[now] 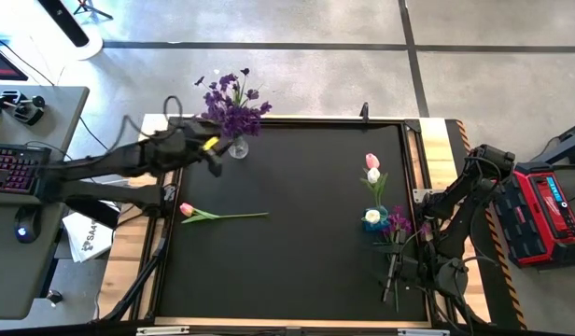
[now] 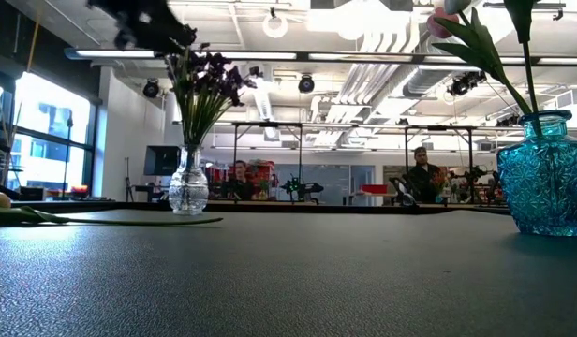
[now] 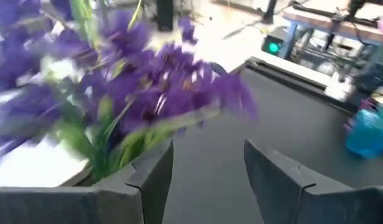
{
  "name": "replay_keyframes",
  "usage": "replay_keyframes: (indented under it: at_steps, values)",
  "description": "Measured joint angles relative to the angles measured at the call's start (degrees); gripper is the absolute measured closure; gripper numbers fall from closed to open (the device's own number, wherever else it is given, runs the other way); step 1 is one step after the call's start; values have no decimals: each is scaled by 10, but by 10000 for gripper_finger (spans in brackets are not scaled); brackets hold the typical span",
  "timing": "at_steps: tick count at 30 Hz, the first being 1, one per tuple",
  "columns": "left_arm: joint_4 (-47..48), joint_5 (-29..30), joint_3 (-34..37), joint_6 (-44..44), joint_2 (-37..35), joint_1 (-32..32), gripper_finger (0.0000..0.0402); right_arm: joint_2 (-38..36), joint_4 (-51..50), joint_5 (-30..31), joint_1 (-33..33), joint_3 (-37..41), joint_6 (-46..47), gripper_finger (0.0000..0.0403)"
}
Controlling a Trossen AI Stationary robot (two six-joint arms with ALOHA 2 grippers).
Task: Sort flowers into vase by color
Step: Adjust the violet flowers
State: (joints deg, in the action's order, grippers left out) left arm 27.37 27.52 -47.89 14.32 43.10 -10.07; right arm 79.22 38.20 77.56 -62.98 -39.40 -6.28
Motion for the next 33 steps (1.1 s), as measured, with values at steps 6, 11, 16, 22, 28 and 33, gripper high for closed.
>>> replay_keyframes:
  at_steps: [6,11,16,22,28,33]
  values:
    - [144,57,6,70,-111,-8,218,0,0,0,0,0,-1,210]
    - [68,57,82,49,-146,-36,217,0,0,0,9,0,-16,210]
    - [-53,15,135,-5,-127,-97,191,0,0,0,23,0,-17,210]
    - [-141,-17,136,-55,-77,-201,145,0,0,-45,26,0,-17,210]
    - [-241,-150,136,-71,-5,-276,132,0,0,-50,26,0,-13,210]
    - [-248,-151,136,-71,56,-308,160,0,2,-49,26,0,-13,210]
